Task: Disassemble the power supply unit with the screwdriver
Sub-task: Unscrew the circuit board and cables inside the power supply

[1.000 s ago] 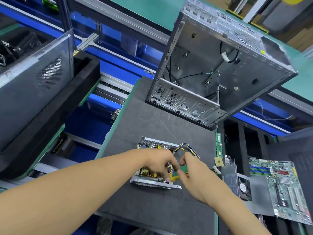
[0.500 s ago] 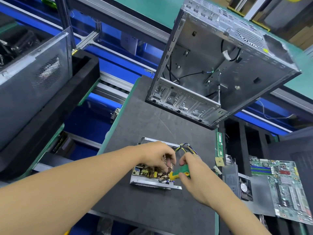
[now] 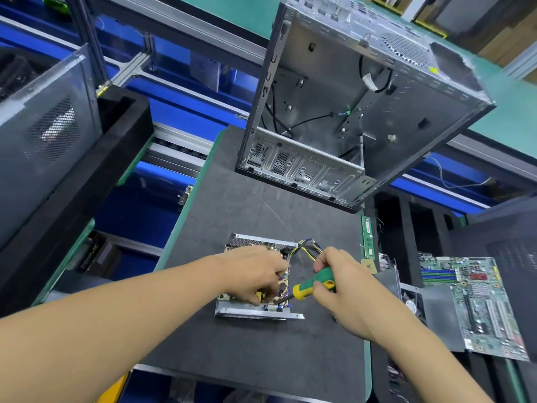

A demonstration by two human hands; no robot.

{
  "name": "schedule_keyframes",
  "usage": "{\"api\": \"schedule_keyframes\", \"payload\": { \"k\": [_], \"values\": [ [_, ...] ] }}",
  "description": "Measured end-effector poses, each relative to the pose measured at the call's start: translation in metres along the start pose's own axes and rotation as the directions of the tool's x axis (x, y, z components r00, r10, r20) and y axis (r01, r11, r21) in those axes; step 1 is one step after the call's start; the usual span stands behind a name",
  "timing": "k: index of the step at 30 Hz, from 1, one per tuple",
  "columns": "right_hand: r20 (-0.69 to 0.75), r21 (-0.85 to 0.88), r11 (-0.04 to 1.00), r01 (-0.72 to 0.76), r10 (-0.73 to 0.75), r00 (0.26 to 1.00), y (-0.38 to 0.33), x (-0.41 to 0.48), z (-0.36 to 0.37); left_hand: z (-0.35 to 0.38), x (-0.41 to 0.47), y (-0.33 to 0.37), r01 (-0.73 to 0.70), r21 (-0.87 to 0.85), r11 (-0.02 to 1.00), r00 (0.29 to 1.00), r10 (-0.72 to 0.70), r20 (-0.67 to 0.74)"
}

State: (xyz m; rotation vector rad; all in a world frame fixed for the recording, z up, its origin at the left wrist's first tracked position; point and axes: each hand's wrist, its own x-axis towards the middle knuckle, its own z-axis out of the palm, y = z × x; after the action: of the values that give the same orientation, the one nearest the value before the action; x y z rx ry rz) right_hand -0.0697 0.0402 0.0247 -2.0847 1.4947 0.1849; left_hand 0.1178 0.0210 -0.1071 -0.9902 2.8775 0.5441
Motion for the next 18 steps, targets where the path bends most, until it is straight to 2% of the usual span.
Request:
{"api": "schedule_keyframes", "payload": {
  "k": [2, 6, 16, 18],
  "values": [
    [-0.001, 0.017, 1.000, -0.009, 0.009, 1.000, 0.001, -0.001, 0.000, 0.007, 0.002, 0.001, -0.047, 0.121, 0.992, 0.999, 0.049, -0.014],
    [-0.013, 0.033, 0.999, -0.007, 0.008, 1.000, 0.004, -0.002, 0.000, 0.018, 0.002, 0.004, -0.098, 0.230, 0.968, 0.989, 0.120, -0.086],
    [-0.026, 0.058, 0.998, -0.015, 0.017, 1.000, 0.009, -0.007, 0.001, 0.044, 0.013, 0.006, -0.041, 0.454, 0.890, 0.989, 0.101, -0.107],
    [-0.024, 0.064, 0.998, -0.016, 0.018, 1.000, 0.010, -0.007, 0.001, 0.048, 0.016, 0.005, -0.040, 0.456, 0.889, 0.988, 0.104, -0.116]
  ]
}}
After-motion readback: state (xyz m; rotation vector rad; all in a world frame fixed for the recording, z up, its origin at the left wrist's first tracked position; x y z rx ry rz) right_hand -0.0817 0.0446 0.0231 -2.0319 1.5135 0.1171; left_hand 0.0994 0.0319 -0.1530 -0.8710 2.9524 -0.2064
